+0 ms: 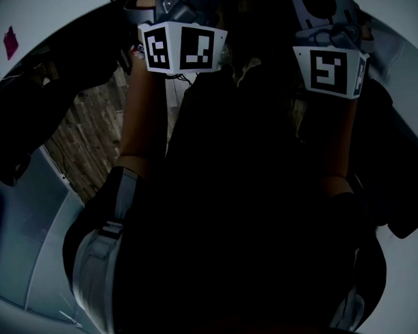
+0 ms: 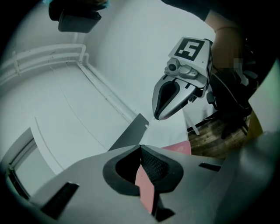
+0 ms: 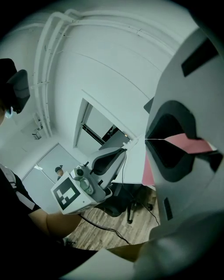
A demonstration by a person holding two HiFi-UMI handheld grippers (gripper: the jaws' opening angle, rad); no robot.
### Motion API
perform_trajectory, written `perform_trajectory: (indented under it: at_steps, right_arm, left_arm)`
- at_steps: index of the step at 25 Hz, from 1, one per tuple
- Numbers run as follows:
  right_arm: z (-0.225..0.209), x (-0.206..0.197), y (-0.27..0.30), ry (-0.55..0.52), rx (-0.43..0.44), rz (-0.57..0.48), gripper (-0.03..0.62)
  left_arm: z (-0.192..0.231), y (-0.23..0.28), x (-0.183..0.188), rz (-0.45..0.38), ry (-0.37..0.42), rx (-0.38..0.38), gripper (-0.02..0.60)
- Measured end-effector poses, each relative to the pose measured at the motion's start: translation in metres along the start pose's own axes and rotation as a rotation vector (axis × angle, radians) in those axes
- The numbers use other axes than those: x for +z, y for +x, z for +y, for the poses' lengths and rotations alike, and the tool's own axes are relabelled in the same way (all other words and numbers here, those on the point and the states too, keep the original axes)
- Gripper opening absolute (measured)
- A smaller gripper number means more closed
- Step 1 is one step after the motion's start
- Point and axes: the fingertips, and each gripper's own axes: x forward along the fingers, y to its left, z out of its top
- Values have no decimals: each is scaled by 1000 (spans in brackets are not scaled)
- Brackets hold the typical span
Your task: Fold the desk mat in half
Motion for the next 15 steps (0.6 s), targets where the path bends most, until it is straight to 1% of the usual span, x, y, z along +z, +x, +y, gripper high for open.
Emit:
perform_trajectory:
  at_steps: [3,6,11,15]
  right_arm:
    - [11,-14,12,14,22,22,31]
    - [16,-30,22,23,45,36,31]
    - [22,-57,45,67,102,48,31]
    - [31,-70,54,74,134,60,31]
  left_arm:
    - [-11,9,-18,22,-3,-26,12]
    - [-19,22,-28,44,-13,-48,12]
    - [-38,45,-56,102,-33,-85,12]
    - [-60,54,-72,133,-41,-109,13]
